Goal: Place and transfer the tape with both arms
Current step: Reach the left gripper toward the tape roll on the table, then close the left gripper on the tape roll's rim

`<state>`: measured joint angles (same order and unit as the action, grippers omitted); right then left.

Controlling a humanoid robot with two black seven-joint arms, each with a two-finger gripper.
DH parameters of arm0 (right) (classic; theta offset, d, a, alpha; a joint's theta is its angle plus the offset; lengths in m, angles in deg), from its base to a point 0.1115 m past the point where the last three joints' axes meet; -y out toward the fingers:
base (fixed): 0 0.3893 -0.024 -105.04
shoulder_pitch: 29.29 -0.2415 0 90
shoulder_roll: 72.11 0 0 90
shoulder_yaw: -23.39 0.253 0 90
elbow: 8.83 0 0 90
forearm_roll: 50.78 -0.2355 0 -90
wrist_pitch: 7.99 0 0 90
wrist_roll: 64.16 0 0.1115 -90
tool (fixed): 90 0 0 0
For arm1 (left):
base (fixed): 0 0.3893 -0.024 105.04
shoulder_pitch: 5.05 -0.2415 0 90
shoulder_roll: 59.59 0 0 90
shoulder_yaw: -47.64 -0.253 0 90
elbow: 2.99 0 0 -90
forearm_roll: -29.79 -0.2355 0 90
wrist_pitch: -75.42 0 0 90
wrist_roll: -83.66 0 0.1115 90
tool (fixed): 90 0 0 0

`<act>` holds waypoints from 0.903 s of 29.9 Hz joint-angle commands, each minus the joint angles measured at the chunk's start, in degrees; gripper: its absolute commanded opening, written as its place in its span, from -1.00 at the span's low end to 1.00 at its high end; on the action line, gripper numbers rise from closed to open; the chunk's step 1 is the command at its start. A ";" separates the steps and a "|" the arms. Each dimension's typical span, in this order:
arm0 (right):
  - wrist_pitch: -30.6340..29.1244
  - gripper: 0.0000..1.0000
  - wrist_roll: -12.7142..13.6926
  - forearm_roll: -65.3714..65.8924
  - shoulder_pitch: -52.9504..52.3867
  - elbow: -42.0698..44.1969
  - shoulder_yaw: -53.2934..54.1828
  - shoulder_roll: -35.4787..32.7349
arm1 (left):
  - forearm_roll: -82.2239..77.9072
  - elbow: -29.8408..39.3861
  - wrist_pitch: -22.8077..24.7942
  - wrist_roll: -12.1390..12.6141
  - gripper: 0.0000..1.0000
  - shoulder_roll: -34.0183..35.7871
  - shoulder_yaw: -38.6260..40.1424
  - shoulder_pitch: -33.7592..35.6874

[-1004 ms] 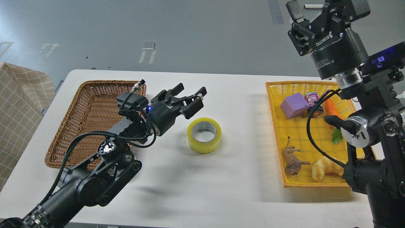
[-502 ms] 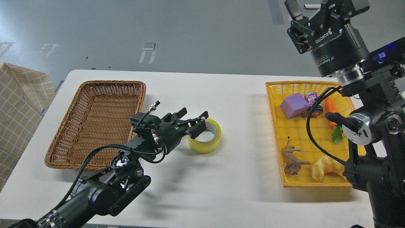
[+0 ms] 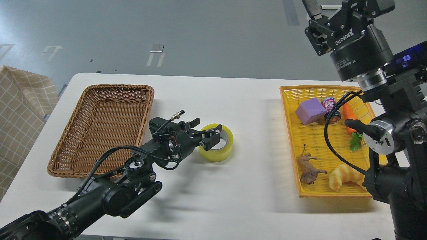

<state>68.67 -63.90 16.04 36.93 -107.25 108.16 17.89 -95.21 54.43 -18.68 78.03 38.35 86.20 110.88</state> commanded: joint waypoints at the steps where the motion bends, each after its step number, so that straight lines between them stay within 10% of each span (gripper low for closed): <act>1: -0.02 1.00 0.00 -0.11 0.83 -0.20 1.53 0.00 | 0.00 -0.37 -0.02 0.01 0.85 -0.11 -1.39 0.09; 8: -0.10 1.00 0.00 -0.73 1.45 -0.64 2.24 0.00 | 0.00 -0.82 -0.02 0.27 0.65 0.50 -1.39 0.09; 14: -0.10 1.00 0.00 -0.73 1.45 -0.64 2.24 0.00 | 0.00 -2.04 -0.02 0.45 -0.01 1.03 -1.30 0.88; 27: -0.02 1.00 0.09 -0.82 1.45 -0.72 2.33 0.00 | 0.00 -2.31 -0.46 -0.34 0.02 1.55 -3.67 0.97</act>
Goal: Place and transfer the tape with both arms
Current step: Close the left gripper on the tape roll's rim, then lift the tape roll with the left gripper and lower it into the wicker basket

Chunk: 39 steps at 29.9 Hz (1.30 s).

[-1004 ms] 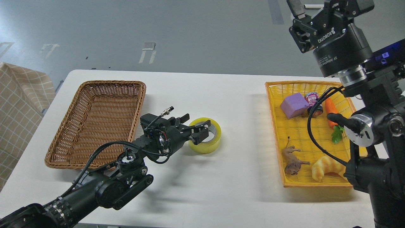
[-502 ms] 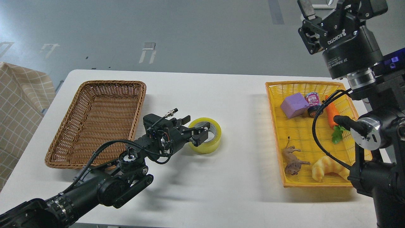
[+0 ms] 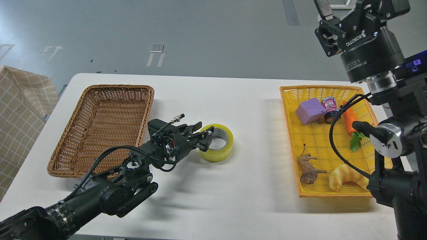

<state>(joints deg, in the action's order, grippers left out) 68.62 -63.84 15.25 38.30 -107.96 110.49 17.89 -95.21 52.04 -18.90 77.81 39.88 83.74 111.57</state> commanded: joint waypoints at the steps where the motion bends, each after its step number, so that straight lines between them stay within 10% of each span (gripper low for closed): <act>1: -0.06 1.00 0.03 -0.03 0.08 -0.01 0.00 0.00 | 0.00 0.08 -0.43 -0.12 0.02 0.02 -1.47 0.36; 9: 0.03 1.00 0.03 -0.03 0.17 0.08 0.00 0.00 | 0.00 0.08 -0.78 -0.82 0.08 0.99 -1.73 0.18; 13: 0.12 1.00 0.03 -0.03 0.35 0.08 0.00 0.00 | 0.00 -0.01 -0.69 -0.82 -0.62 0.90 -1.73 0.18; 39: 0.12 1.00 -0.05 -0.03 2.72 -0.01 1.14 0.00 | 0.00 2.36 -3.15 -0.74 -0.67 3.26 -1.03 8.60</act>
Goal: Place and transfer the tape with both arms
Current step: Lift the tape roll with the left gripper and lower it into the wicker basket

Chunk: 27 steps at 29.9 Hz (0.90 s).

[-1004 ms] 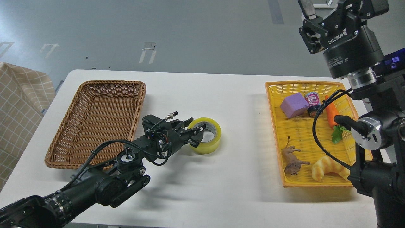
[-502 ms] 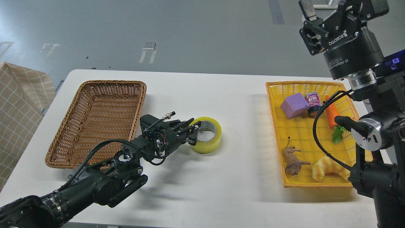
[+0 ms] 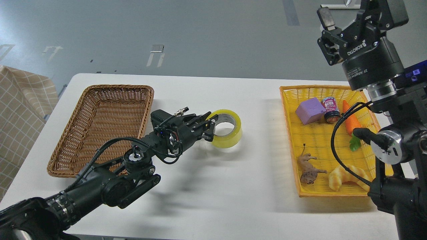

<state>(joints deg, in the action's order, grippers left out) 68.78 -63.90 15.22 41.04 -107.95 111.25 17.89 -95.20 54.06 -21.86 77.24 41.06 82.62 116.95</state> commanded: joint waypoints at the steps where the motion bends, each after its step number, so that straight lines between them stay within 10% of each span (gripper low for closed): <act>1: -0.03 1.00 0.00 0.00 -0.10 -0.03 0.47 0.00 | -0.01 0.34 -0.19 -0.16 -0.67 2.88 0.08 4.03; 13: -0.03 1.00 -0.17 0.00 -0.02 -0.03 0.99 0.00 | -0.01 -0.45 -1.77 -6.75 -0.67 21.16 -0.53 15.55; 27: -0.12 1.00 -0.70 0.00 0.86 -0.03 1.26 0.00 | -0.01 -4.85 -12.49 -10.97 -0.67 32.06 -5.19 4.75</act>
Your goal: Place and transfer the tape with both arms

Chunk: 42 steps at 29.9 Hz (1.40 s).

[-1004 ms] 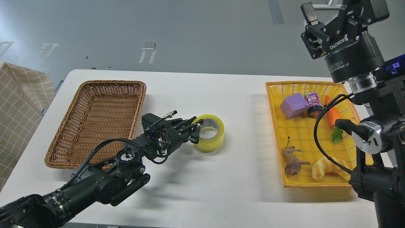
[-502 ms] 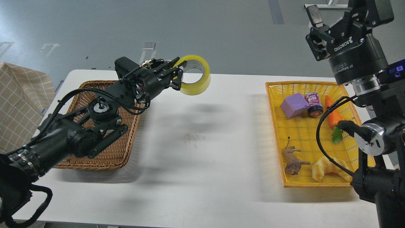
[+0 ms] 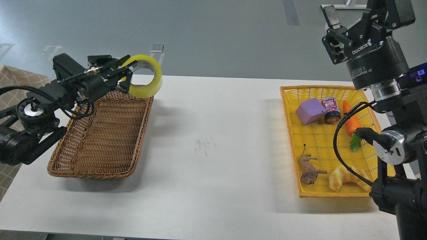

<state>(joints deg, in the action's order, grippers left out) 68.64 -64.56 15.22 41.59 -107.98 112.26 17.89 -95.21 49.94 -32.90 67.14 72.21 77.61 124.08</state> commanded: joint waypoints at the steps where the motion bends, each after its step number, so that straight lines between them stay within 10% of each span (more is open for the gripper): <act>1: 0.02 1.00 -0.13 0.00 0.31 0.01 0.34 0.00 | 0.01 -0.73 -1.97 -0.97 -0.67 1.61 -0.09 -2.91; 18: 0.11 1.00 -0.22 0.09 0.48 0.01 1.39 0.00 | 2.40 -5.72 -8.31 -2.46 -0.54 2.76 -0.17 -12.67; 26: 0.63 1.00 -0.22 0.18 0.92 0.10 1.22 0.00 | 9.16 -8.20 -8.75 -8.26 0.95 2.76 -0.17 -12.94; 28: 0.90 1.00 -0.13 0.18 1.10 0.18 1.22 0.00 | 10.30 -8.20 -8.75 -11.48 0.96 2.76 -1.13 -13.03; 42: 1.25 1.00 -0.22 0.18 0.92 0.10 1.92 0.00 | 43.30 1.80 -9.68 -11.48 0.96 0.48 -3.52 -5.13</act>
<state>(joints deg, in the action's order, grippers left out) 69.95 -64.78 15.44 42.69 -107.85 114.25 17.89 -63.14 46.43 -42.45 55.66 73.44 73.68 115.20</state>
